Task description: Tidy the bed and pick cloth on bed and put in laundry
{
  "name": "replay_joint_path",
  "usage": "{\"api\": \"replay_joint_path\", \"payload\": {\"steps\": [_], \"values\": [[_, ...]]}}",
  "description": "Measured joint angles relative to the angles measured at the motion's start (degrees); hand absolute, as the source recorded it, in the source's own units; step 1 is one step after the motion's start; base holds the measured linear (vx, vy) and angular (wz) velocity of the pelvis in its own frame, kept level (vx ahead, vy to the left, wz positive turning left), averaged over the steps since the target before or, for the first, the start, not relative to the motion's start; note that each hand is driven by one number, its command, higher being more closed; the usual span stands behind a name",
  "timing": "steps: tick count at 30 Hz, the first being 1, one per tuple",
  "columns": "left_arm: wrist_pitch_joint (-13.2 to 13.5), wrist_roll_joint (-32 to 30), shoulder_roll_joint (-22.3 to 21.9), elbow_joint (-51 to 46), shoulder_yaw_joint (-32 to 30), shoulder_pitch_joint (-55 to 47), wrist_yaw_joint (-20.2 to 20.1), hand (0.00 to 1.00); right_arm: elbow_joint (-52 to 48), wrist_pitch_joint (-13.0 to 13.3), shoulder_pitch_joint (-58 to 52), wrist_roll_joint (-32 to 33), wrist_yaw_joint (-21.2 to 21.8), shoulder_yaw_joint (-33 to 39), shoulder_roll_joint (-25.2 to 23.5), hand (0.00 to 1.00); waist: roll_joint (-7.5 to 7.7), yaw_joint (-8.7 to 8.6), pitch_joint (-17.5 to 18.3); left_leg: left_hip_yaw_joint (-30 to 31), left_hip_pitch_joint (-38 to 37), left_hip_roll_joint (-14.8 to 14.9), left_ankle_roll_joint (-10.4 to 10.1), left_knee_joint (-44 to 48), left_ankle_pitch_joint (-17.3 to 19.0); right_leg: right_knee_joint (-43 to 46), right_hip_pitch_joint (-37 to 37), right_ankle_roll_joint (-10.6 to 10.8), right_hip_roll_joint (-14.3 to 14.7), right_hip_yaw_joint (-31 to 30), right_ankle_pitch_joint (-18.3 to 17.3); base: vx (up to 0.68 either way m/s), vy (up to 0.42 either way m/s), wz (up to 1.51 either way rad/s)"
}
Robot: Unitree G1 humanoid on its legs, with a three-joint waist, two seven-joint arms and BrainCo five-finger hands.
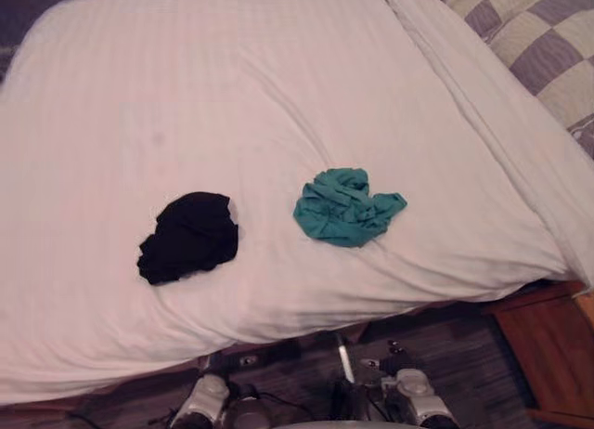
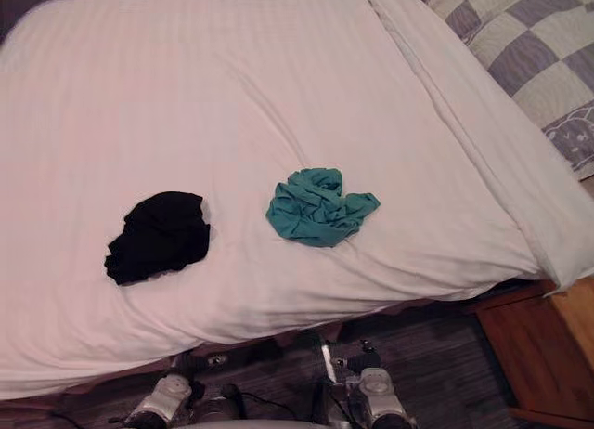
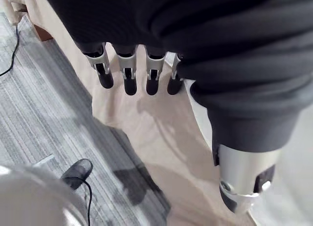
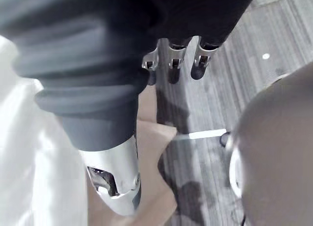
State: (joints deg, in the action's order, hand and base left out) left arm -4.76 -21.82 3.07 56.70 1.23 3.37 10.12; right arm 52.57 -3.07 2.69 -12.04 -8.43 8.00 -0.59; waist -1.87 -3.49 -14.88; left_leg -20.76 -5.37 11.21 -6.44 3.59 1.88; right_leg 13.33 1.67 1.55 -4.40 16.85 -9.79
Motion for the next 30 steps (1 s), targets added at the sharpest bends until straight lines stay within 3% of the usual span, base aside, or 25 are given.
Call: {"api": "replay_joint_path", "payload": {"steps": [2,8,11,13,15,16,20,23,24,26,30], "values": [[0.2,-1.2,-1.1,-0.1,1.1,0.0,-0.1,0.0,0.4,0.3,0.7,0.1,0.1,-0.3,0.0,0.0,-0.27,0.0,0.0,0.0,-0.5,-0.1,-0.4,-1.9,-0.8,-0.9,0.0,0.0,0.4,-0.7,0.1,0.04,-0.012,0.09],[0.4,-1.2,-2.0,0.0,-1.5,-1.2,0.0,0.0,3.5,0.3,0.5,0.2,0.3,1.5,0.4,0.0,0.78,1.26,0.5,0.2,-1.5,-0.9,0.0,-5.6,-2.3,-1.0,-0.2,0.3,0.5,-0.9,0.3,-0.03,0.01,0.01],[0.4,0.6,-2.3,0.1,-11.8,-2.8,0.8,0.0,5.5,-0.1,-0.4,0.9,-0.5,10.7,0.6,0.0,1.21,1.56,0.8,0.4,-1.5,-1.6,0.6,-6.2,-2.7,-1.9,-0.2,0.7,0.1,-0.9,1.2,0.01,0.052,0.1],[-0.7,3.7,-1.9,0.6,-23.4,-4.3,2.6,0.0,5.6,-1.6,-1.1,3.0,-1.7,18.7,0.6,0.0,1.7,1.7,1.2,0.3,-2.0,-2.1,0.9,-7.0,-3.2,-2.7,0.5,1.0,-0.3,-0.7,1.5,-0.01,0.045,0.06],[-1.4,5.7,-1.4,1.6,-31.4,-5.3,3.2,0.0,5.4,-2.3,-2.9,3.9,-2.2,22.7,1.0,0.0,1.62,2.14,1.2,0.1,-3.6,-2.3,0.9,-7.8,-3.3,-3.0,2.0,1.1,-0.5,-0.5,1.6,-0.01,0.037,0.08],[-2.4,8.1,-0.9,2.1,-39.1,-6.7,4.4,0.0,4.3,-3.0,-5.1,5.6,-3.4,25.5,1.0,0.0,1.5,2.73,1.7,0.1,-4.6,-2.4,0.8,-8.7,-3.7,-3.5,3.4,1.1,-0.6,0.1,1.5,-0.04,0.025,0.13],[-4.0,11.3,0.3,1.3,-51.1,-9.0,5.7,0.0,-2.6,-4.4,-8.9,9.0,-5.6,28.6,1.1,0.0,0.96,3.61,3.6,0.2,-4.4,-2.3,0.8,-9.5,-4.3,-3.6,3.5,1.2,-1.0,0.6,1.6,-0.06,-0.004,0.08],[-4.8,12.3,1.0,-4.4,-52.2,-9.0,7.1,0.0,-17.0,-4.5,-10.7,9.2,-8.4,29.6,1.8,0.0,-0.33,4.38,5.6,-2.1,-3.9,-1.9,1.1,-9.5,-3.4,-6.1,4.4,1.7,-0.9,2.0,2.3,-0.09,0.006,0.18],[-4.8,12.3,1.9,-7.8,-49.8,-9.0,8.0,0.0,-22.7,-4.4,-11.0,9.2,-9.8,29.2,2.6,0.0,-0.61,4.29,6.1,-3.4,-3.9,-1.6,1.0,-9.5,-3.5,-6.7,5.0,1.6,-1.0,2.6,2.3,-0.06,0.01,0.38],[-4.7,12.2,4.0,-13.8,-45.0,-9.0,9.7,0.0,-29.0,-4.1,-10.7,8.3,-11.7,29.2,4.0,0.0,-0.4,4.61,6.9,-3.1,-3.8,-1.5,0.6,-9.5,-4.2,-6.6,5.1,1.6,-1.0,3.1,2.4,-0.03,0.004,0.26],[-2.5,8.7,13.2,-30.0,-33.2,-7.4,14.1,0.0,-35.6,-2.3,-5.9,0.9,-15.3,29.2,8.6,0.0,1.33,4.57,9.0,-1.1,-2.8,-1.8,0.7,-9.1,-5.7,-6.8,5.0,1.8,-0.7,3.2,3.4,0.05,-0.006,0.12]]}}
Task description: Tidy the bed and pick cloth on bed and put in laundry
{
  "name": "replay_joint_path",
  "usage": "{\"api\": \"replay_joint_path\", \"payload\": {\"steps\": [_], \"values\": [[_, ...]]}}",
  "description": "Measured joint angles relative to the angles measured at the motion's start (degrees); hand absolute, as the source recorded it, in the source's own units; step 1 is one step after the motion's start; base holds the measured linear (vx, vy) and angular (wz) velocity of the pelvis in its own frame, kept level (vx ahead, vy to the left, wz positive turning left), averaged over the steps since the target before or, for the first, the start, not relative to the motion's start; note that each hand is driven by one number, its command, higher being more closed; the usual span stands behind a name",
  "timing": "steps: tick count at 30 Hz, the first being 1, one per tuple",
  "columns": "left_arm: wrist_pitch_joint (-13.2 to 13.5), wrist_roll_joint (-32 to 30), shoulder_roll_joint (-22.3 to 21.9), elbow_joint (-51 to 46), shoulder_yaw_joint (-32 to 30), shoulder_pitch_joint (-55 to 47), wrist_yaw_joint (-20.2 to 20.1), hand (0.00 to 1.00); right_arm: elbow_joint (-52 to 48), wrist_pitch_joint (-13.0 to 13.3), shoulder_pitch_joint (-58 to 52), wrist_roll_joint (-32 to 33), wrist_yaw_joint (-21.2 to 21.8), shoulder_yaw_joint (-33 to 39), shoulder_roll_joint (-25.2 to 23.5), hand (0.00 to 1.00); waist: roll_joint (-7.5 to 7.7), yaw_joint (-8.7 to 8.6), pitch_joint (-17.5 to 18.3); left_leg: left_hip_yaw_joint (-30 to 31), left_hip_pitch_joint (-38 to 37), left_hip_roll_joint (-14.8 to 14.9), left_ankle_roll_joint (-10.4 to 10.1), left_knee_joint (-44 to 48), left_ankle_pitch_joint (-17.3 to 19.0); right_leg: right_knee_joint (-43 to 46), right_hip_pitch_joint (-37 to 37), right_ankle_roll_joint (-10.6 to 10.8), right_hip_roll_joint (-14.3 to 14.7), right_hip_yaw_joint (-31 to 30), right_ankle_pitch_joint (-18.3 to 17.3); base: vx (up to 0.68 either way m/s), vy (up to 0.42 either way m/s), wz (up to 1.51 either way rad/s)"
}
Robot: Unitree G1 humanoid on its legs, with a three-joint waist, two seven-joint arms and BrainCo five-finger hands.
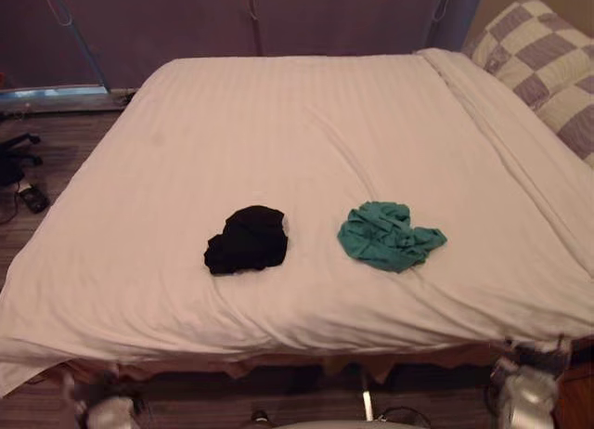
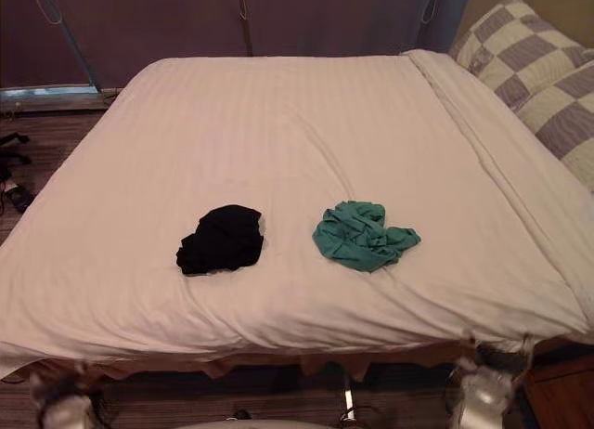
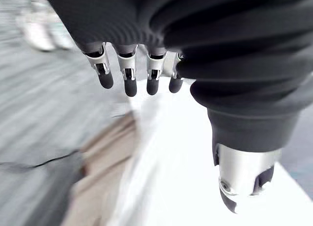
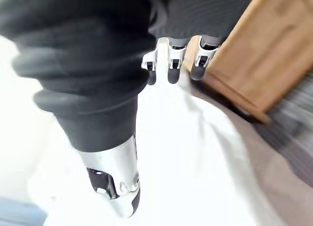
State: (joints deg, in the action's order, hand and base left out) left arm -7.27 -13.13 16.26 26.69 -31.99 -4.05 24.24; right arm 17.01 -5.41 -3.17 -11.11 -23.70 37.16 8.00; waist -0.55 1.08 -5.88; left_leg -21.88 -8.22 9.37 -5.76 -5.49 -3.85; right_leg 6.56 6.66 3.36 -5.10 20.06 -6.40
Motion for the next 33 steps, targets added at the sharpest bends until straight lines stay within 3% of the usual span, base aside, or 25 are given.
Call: {"api": "replay_joint_path", "payload": {"steps": [5,9,13,18,26,27,33], "values": [[2.4,-4.2,4.3,-10.7,8.8,6.2,0.9,0.0,-0.5,0.1,3.8,-9.5,0.4,-5.1,9.0,0.0,0.08,-0.37,0.1,0.5,-0.1,-0.6,0.3,0.0,-0.2,-0.8,0.0,-0.1,0.0,-3.2,0.7,0.03,0.023,0.02],[5.1,-7.6,7.2,-11.9,16.3,10.4,0.6,0.0,-0.5,0.4,8.1,-18.4,2.5,-14.9,17.5,0.0,-0.71,-1.42,-0.3,0.1,-0.6,-0.4,0.4,0.0,-0.3,-0.8,-0.1,-0.1,0.4,-4.5,0.7,-0.02,-0.016,-0.11],[5.6,-10.7,10.3,-12.0,25.9,14.6,-2.2,0.0,-0.3,1.5,13.9,-24.0,4.3,-25.4,24.2,0.0,-1.46,-1.87,-3.2,-0.8,0.5,-0.2,0.9,0.0,-0.8,0.6,-2.7,-0.1,0.5,-6.2,1.1,-0.05,-0.01,-0.18],[6.0,-15.6,13.8,-5.9,34.8,30.8,-5.2,0.0,1.2,2.7,28.0,-26.7,5.4,-34.1,26.4,0.0,-0.81,-2.02,-10.9,-1.7,6.0,-0.4,2.4,0.1,-3.4,4.3,-10.6,-0.8,0.1,-7.8,2.5,-0.11,0.001,-0.12],[4.0,-21.6,16.7,4.4,38.3,42.4,-6.7,0.0,2.0,2.3,40.9,-29.6,5.4,-39.6,28.6,0.0,-0.53,-1.93,-18.5,-3.7,14.7,-0.4,3.7,0.1,-5.6,2.9,-20.2,-1.1,0.5,-10.1,6.9,-0.05,0.009,-0.16],[3.5,-22.1,17.1,6.5,38.7,44.6,-6.8,1.0,2.0,2.2,42.8,-30.0,5.3,-40.2,28.8,0.0,-0.37,-1.92,-19.5,-4.3,16.2,-0.4,4.0,0.1,-5.9,1.8,-21.4,-1.2,0.7,-10.7,8.2,-0.02,-0.001,-0.26],[2.4,-24.5,17.2,11.4,39.2,52.0,-6.9,1.0,1.8,0.6,46.8,-30.0,5.2,-44.1,28.4,0.0,0.3,-2.49,-20.7,-5.8,20.9,-0.5,4.5,0.1,-6.4,-3.1,-24.9,-1.1,1.2,-12.4,12.3,0.02,0.002,-0.14]]}}
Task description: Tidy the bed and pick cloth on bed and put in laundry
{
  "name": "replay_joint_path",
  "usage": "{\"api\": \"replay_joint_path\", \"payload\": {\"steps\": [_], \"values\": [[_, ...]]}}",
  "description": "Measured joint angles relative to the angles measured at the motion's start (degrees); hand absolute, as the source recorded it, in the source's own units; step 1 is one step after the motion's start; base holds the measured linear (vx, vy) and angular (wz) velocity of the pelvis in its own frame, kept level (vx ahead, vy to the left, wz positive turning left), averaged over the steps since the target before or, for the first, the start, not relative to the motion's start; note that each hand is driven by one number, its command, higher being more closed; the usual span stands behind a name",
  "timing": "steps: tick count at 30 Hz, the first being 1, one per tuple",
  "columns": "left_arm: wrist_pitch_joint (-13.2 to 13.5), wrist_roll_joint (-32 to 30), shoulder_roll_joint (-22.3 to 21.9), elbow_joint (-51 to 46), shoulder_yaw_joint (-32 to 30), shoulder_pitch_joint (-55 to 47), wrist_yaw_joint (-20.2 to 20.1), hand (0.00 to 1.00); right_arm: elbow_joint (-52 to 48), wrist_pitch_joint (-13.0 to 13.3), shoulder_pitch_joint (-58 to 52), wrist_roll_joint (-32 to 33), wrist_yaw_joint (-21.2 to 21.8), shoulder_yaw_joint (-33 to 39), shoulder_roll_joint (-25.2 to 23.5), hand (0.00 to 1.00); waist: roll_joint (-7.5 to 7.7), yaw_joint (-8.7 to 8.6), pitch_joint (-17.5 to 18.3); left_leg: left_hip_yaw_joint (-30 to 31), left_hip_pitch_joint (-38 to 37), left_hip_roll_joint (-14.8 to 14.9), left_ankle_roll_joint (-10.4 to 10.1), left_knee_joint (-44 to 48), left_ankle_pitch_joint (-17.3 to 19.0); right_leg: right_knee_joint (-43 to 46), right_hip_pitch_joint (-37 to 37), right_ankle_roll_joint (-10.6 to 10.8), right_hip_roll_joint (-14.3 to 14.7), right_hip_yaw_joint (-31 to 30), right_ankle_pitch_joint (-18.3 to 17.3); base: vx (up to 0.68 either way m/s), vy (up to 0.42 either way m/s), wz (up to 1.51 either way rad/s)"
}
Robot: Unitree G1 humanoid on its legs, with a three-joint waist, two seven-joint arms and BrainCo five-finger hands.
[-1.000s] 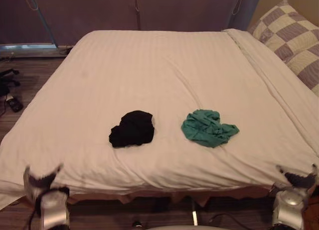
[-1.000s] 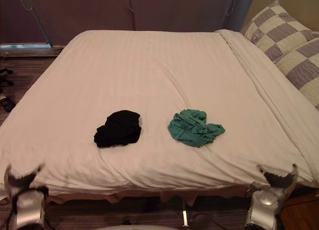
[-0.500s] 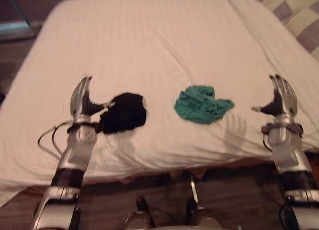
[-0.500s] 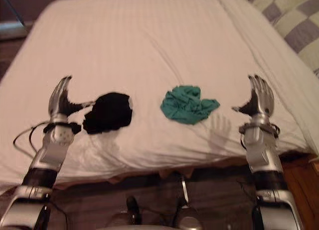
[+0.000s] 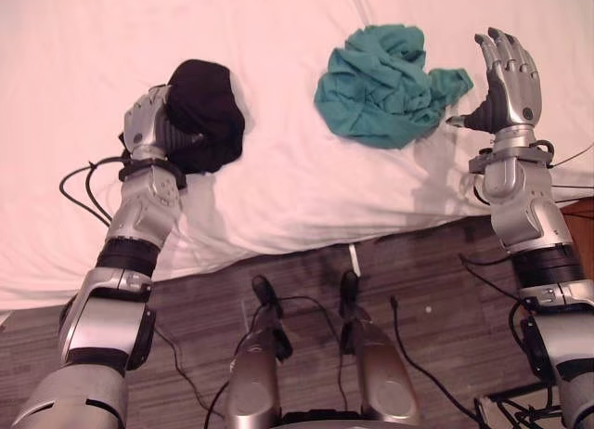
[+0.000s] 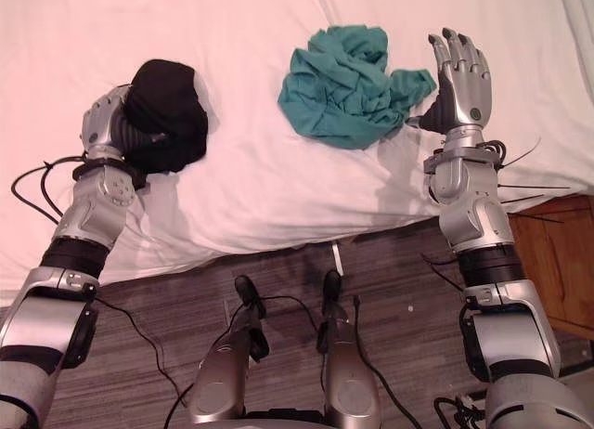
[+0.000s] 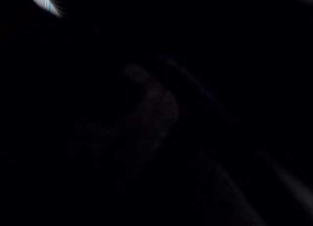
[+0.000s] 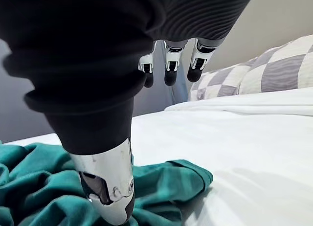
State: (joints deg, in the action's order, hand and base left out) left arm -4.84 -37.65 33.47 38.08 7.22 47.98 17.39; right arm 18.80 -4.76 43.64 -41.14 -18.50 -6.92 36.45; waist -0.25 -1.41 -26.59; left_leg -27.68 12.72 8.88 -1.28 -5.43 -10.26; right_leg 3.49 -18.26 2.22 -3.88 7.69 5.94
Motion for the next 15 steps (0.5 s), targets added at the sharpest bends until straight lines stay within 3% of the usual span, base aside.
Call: {"api": "replay_joint_path", "payload": {"steps": [6,8,11,12,14,15], "values": [[-0.3,-6.5,-0.2,0.8,1.0,1.0,-2.9,1.0,0.7,-0.2,4.6,-0.5,2.3,-4.2,0.1,0.0,0.01,-0.78,0.0,0.3,1.1,0.0,0.2,0.0,-0.3,-1.7,-0.1,0.3,0.0,0.1,1.2,0.02,-0.005,0.0],[0.3,-6.2,-0.6,0.7,1.2,0.8,-2.9,1.0,4.3,0.2,8.1,-0.4,2.4,-6.5,0.5,0.0,-0.01,-0.76,0.0,1.0,1.8,-0.1,0.3,0.0,-0.5,-1.7,-0.6,0.4,-0.1,0.6,1.2,0.02,-0.023,0.12],[1.8,-1.8,-2.3,-3.5,1.2,-0.6,-1.7,1.0,11.1,0.9,11.6,0.4,2.6,-7.8,2.8,0.0,-0.73,0.58,-0.4,2.8,3.8,-0.3,0.5,0.0,-0.9,-1.7,-1.7,0.4,-0.4,2.1,1.3,0.02,-0.017,0.25],[1.9,-1.1,-2.7,-4.5,1.2,-1.2,-1.4,1.0,12.2,0.9,11.8,0.6,2.6,-8.0,2.9,1.0,-0.78,0.9,-0.4,2.9,4.0,-0.4,0.5,0.0,-1.0,-1.7,-1.8,0.4,-0.4,2.2,1.3,0.04,-0.003,0.23],[3.4,2.1,-4.4,-7.8,1.2,-3.9,0.4,1.0,17.0,1.0,13.4,2.0,3.3,-10.4,3.9,1.0,-1.71,1.35,-0.9,4.1,4.6,-0.7,0.7,0.0,-1.2,-1.7,-1.6,0.5,-0.8,3.3,1.3,0.06,0.007,0.21],[4.3,3.5,-5.6,-9.0,1.2,-5.0,1.2,1.0,18.8,1.0,14.0,2.4,3.7,-11.4,4.7,1.0,-2.29,2.38,-1.2,4.2,4.6,-0.9,0.7,0.0,-1.2,-1.7,-1.6,0.5,-1.0,3.3,1.3,0.07,0.014,0.16]]}}
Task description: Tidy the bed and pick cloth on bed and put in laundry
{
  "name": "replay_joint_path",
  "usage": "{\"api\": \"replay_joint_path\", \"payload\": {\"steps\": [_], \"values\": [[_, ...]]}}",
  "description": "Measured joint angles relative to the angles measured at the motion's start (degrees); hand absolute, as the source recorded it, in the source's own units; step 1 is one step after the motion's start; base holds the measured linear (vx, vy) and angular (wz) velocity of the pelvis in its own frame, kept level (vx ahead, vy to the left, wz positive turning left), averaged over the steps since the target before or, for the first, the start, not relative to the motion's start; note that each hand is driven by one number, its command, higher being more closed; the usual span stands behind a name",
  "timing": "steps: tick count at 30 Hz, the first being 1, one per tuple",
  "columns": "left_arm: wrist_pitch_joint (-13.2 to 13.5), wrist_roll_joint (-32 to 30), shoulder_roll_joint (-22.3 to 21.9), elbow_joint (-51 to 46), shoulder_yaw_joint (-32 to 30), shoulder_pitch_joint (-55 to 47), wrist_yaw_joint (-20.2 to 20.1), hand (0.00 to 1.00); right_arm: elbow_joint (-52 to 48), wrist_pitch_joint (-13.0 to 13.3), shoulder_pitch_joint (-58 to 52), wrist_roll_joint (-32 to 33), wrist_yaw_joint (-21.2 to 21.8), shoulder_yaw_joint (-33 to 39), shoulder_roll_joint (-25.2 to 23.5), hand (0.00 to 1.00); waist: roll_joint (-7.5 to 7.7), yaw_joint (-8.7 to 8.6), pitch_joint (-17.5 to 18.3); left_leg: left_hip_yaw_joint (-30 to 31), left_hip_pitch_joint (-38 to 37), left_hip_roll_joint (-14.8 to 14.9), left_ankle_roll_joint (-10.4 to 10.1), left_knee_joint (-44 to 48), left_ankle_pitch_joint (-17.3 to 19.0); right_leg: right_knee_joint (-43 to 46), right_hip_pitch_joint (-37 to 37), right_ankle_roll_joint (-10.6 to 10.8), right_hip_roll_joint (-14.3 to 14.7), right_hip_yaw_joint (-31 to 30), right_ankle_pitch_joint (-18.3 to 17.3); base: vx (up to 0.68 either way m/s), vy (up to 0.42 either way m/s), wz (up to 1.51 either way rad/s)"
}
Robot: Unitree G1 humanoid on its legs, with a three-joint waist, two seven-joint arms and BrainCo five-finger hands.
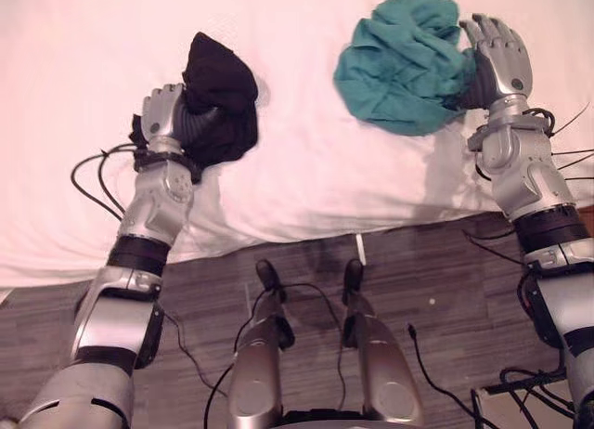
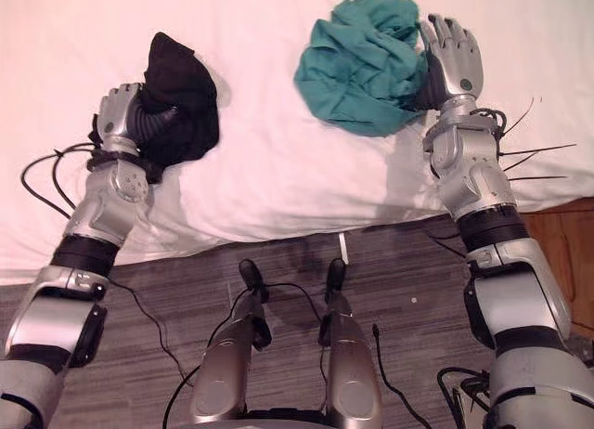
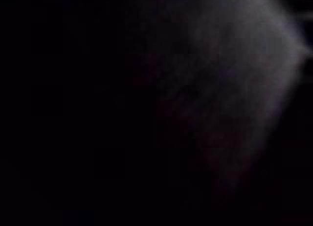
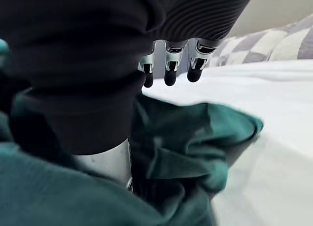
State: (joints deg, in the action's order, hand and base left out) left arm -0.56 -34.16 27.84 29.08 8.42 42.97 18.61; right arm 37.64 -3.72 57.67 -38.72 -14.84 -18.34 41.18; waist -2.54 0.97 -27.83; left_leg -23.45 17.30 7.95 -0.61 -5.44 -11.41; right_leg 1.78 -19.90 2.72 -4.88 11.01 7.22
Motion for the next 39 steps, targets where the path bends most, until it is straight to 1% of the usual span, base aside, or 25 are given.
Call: {"api": "replay_joint_path", "payload": {"steps": [1,2,4,5,7,8,10,11,12,13,14,15,16,18,20,21,24,25,27,29,32,35,37,38,39], "values": [[1.1,1.8,-1.7,-0.8,0.0,-1.3,1.0,1.0,3.4,0.2,1.5,0.3,0.0,-0.3,0.2,1.0,-0.85,0.37,-0.4,0.9,0.0,-0.3,0.0,0.0,0.0,0.0,0.2,0.1,-0.3,0.3,0.0,0.08,0.013,0.14],[1.3,2.7,-2.1,-1.2,0.0,-1.7,1.5,1.0,4.7,0.4,2.2,0.5,0.0,-0.4,0.3,1.0,-1.28,0.33,-0.5,1.6,0.0,-0.5,0.0,0.0,0.0,0.0,0.4,0.1,-0.5,0.6,-0.1,0.08,0.023,0.25],[2.4,7.1,-4.0,-1.7,0.0,-3.0,2.4,1.0,9.6,1.4,3.6,2.8,0.0,-0.7,1.1,1.0,-2.11,0.33,-0.6,3.1,0.1,-0.9,0.2,0.0,-0.1,0.2,1.0,0.5,-1.0,1.7,-0.3,0.06,0.025,0.27],[2.6,7.7,-4.3,-2.1,0.0,-3.5,2.7,1.0,10.4,1.7,3.8,2.9,0.0,-0.7,1.1,1.0,-2.25,0.33,-0.6,3.3,0.1,-1.0,0.2,0.0,-0.1,0.2,1.1,0.5,-1.1,1.9,-0.4,0.04,0.021,0.2],[3.7,11.8,-6.3,-5.5,0.0,-7.7,2.8,1.0,12.5,2.2,3.6,5.4,0.0,0.6,1.3,1.0,-3.26,0.26,-0.6,4.4,-0.3,-1.3,0.2,0.0,-0.1,0.4,1.9,0.9,-1.5,2.7,-0.6,0.03,0.019,0.2],[3.8,12.5,-6.9,-6.7,0.0,-9.1,2.8,1.0,12.9,2.2,3.4,6.1,0.1,1.2,1.4,1.0,-3.49,0.25,-0.6,4.5,-0.6,-1.3,0.2,0.0,-0.1,0.5,2.2,1.1,-1.6,2.8,-0.8,0.04,0.008,0.17],[4.9,15.2,-9.9,-11.4,0.0,-16.9,2.6,1.0,11.7,2.1,-1.5,9.2,0.1,7.3,0.6,1.0,-4.18,0.9,-0.7,4.8,-2.4,-1.3,0.1,0.0,0.0,0.6,4.2,1.3,-1.6,3.1,-1.2,0.05,-0.013,0.1],[5.1,15.7,-10.3,-12.1,0.0,-18.5,2.6,1.0,10.2,2.0,-3.2,9.9,0.0,9.0,0.1,1.0,-4.18,1.11,-0.7,4.9,-2.9,-1.2,0.0,0.0,0.1,0.5,4.8,1.3,-1.6,3.2,-1.3,0.05,-0.025,0.07],[5.5,16.2,-11.1,-13.2,-0.1,-21.4,2.5,1.0,7.5,1.8,-6.9,11.2,0.0,11.9,-1.0,1.0,-4.17,1.46,-0.7,4.9,-3.8,-1.2,-0.3,0.0,0.3,0.5,5.8,1.3,-1.6,3.2,-1.6,0.06,-0.027,0.07],[5.6,16.6,-11.9,-14.5,-0.3,-25.2,1.4,1.0,1.6,1.0,-13.4,12.5,-0.3,15.9,-3.5,1.0,-4.13,1.38,-0.7,5.1,-5.4,-1.2,-0.5,0.0,0.5,0.6,7.5,1.6,-1.5,3.4,-2.2,0.07,-0.027,0.07],[5.6,16.6,-12.1,-14.8,-0.5,-26.4,0.9,1.0,-0.8,0.8,-15.9,12.9,-0.3,17.1,-4.7,1.0,-4.11,1.31,-0.7,5.1,-6.1,-1.1,-0.6,0.0,0.6,0.6,8.2,1.5,-1.5,3.4,-2.3,0.09,-0.028,0.01],[5.5,16.6,-12.7,-15.3,-1.5,-29.4,-0.3,1.0,-6.1,0.8,-22.0,13.4,-0.6,19.8,-7.8,1.0,-3.82,1.04,-0.6,4.8,-7.9,-1.1,-1.0,0.0,1.0,0.5,9.8,1.5,-1.4,3.1,-2.6,0.08,-0.021,-0.08],[5.4,16.6,-13.1,-15.2,-2.3,-31.0,-1.0,1.0,-8.6,0.9,-25.1,13.5,-0.9,20.7,-9.8,1.0,-3.5,0.79,0.0,4.5,-8.6,-1.1,-1.2,0.0,1.2,0.5,10.4,1.5,-1.3,2.9,-2.9,0.11,-0.034,-0.16],[4.4,16.7,-14.7,-14.9,-5.3,-36.5,-1.6,1.0,-14.8,1.2,-35.6,14.0,-1.4,22.6,-18.7,1.0,-1.72,-0.38,4.0,3.4,-9.8,-0.7,-1.9,0.0,2.0,0.4,10.9,1.5,-1.0,1.9,-3.5,0.15,-0.058,-0.29],[3.1,17.8,-16.2,-14.8,-6.9,-40.6,-2.2,1.0,-18.0,2.1,-45.4,14.8,-1.5,23.0,-25.6,1.0,-0.05,-0.57,6.4,1.8,-13.2,-0.2,-2.2,0.0,3.1,0.2,13.4,1.3,-0.3,0.3,-4.1,0.16,-0.076,-0.44],[2.7,18.0,-16.9,-14.8,-7.2,-42.9,-2.4,1.0,-19.1,2.3,-52.1,15.3,-1.3,23.0,-29.3,1.0,1.02,-0.73,8.7,1.0,-14.9,0.0,-2.7,0.0,3.7,0.1,14.7,1.3,-0.1,-0.3,-4.5,0.11,-0.057,-0.29],[1.9,18.3,-19.8,-14.8,-9.1,-47.3,-3.4,1.0,-20.8,2.3,-62.2,15.8,-0.4,23.0,-34.3,1.0,2.31,-2.36,12.3,0.1,-17.5,0.2,-3.2,0.0,4.5,0.1,16.7,1.4,0.1,-1.1,-5.2,0.08,-0.026,-0.2],[1.5,18.4,-20.9,-14.9,-9.1,-49.4,-3.6,1.0,-21.6,2.3,-65.5,16.1,0.3,23.0,-35.6,1.0,2.53,-2.9,13.9,-0.8,-18.4,0.2,-3.3,-0.1,4.9,0.1,17.0,1.4,0.2,-2.1,-5.3,0.06,-0.003,-0.31],[1.1,18.9,-22.6,-15.0,-9.1,-51.5,-3.8,1.0,-22.5,2.3,-69.0,16.6,0.9,23.1,-36.9,1.0,2.45,-3.43,14.5,-1.5,-19.7,0.1,-3.2,-0.1,5.2,0.1,17.9,1.5,0.2,-2.8,-5.3,0.01,0.008,-0.25],[1.0,20.9,-24.8,-15.3,-9.1,-53.6,-4.0,1.0,-24.0,2.4,-72.8,17.4,1.5,23.0,-38.3,1.0,2.19,-3.53,15.3,-2.0,-20.7,0.2,-3.9,-0.1,6.0,0.0,18.7,1.5,0.2,-3.2,-5.7,-0.03,0.004,-0.14],[1.0,22.7,-27.7,-15.6,-8.8,-58.0,-4.4,1.0,-23.8,2.4,-76.9,17.9,2.4,21.5,-40.2,1.0,1.73,-3.36,17.2,-1.8,-20.9,0.1,-3.9,-0.4,6.0,-0.1,18.9,1.5,0.0,-3.1,-5.8,-0.02,-0.008,0.02],[0.9,26.3,-29.7,-15.6,-8.7,-62.0,-3.8,1.0,-21.2,2.4,-77.5,18.3,2.7,17.3,-40.3,1.0,1.45,-3.05,17.7,-0.8,-20.8,0.1,-3.7,-0.5,6.2,-0.9,20.2,1.5,-0.3,-2.3,-5.8,-0.03,-0.016,0.17],[1.0,29.8,-31.1,-15.7,-9.1,-63.0,-3.3,1.0,-19.3,2.4,-76.9,21.0,2.7,15.3,-40.8,1.0,0.82,-1.84,18.4,4.1,-18.1,-0.3,-3.9,-0.4,6.1,-0.9,20.5,1.7,-0.9,2.9,-5.9,-0.04,-0.042,0.95],[1.0,30.4,-31.3,-15.8,-9.2,-63.0,-3.1,1.0,-18.6,2.6,-76.2,21.9,2.6,15.2,-40.9,1.0,0.64,-1.52,18.4,5.4,-17.0,-0.6,-3.9,-0.4,6.1,-0.8,20.6,1.8,-1.2,5.0,-6.0,0.01,-0.008,1.5],[1.0,31.5,-31.7,-15.8,-9.2,-62.9,-3.1,1.0,-17.6,2.6,-75.1,23.0,2.5,15.3,-41.0,1.0,0.12,-1.23,18.8,6.0,-15.0,-1.0,-3.6,-0.5,6.6,-0.8,20.8,2.1,-1.5,8.9,-6.0,0.0,0.029,1.83]]}}
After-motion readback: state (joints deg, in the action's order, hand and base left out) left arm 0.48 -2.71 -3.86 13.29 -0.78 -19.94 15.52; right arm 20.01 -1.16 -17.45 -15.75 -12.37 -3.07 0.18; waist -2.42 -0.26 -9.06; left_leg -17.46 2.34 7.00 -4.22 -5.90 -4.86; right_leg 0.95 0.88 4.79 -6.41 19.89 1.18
